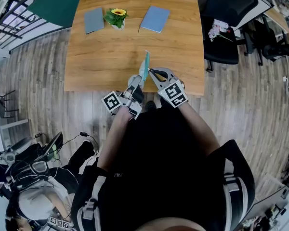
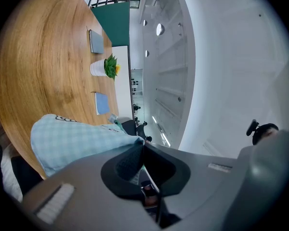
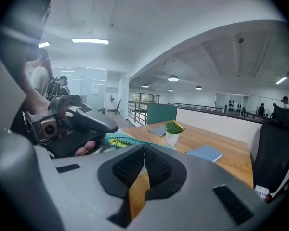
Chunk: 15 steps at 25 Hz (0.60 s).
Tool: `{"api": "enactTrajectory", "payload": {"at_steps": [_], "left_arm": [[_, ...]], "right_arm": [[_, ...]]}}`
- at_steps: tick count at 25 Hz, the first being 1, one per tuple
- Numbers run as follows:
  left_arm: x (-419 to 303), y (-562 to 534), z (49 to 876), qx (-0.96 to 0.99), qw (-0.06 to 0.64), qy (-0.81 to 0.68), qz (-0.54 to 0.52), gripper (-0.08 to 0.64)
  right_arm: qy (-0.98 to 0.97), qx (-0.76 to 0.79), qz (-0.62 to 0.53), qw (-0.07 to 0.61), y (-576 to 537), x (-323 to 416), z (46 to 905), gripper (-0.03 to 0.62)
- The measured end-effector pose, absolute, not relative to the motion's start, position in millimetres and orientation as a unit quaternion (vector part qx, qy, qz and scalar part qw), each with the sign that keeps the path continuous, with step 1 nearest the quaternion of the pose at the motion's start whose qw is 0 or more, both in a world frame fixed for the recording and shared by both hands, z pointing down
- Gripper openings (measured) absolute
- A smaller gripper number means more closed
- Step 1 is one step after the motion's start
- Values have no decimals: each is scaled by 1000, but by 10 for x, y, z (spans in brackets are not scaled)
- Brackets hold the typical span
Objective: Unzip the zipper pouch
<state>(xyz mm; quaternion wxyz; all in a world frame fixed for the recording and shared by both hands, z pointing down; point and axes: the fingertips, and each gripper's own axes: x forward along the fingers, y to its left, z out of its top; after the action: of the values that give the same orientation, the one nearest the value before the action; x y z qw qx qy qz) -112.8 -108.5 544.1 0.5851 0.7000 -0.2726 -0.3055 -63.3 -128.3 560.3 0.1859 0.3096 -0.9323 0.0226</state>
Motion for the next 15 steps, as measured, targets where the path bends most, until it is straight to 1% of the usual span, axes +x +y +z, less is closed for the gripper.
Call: {"api": "enactTrajectory", "payload": {"at_steps": [15], "left_arm": [[-1129, -1059, 5454, 699, 586, -274, -305, -2]], "right_arm": [[-931, 312, 25, 188, -1291, -631, 5639, 6]]}}
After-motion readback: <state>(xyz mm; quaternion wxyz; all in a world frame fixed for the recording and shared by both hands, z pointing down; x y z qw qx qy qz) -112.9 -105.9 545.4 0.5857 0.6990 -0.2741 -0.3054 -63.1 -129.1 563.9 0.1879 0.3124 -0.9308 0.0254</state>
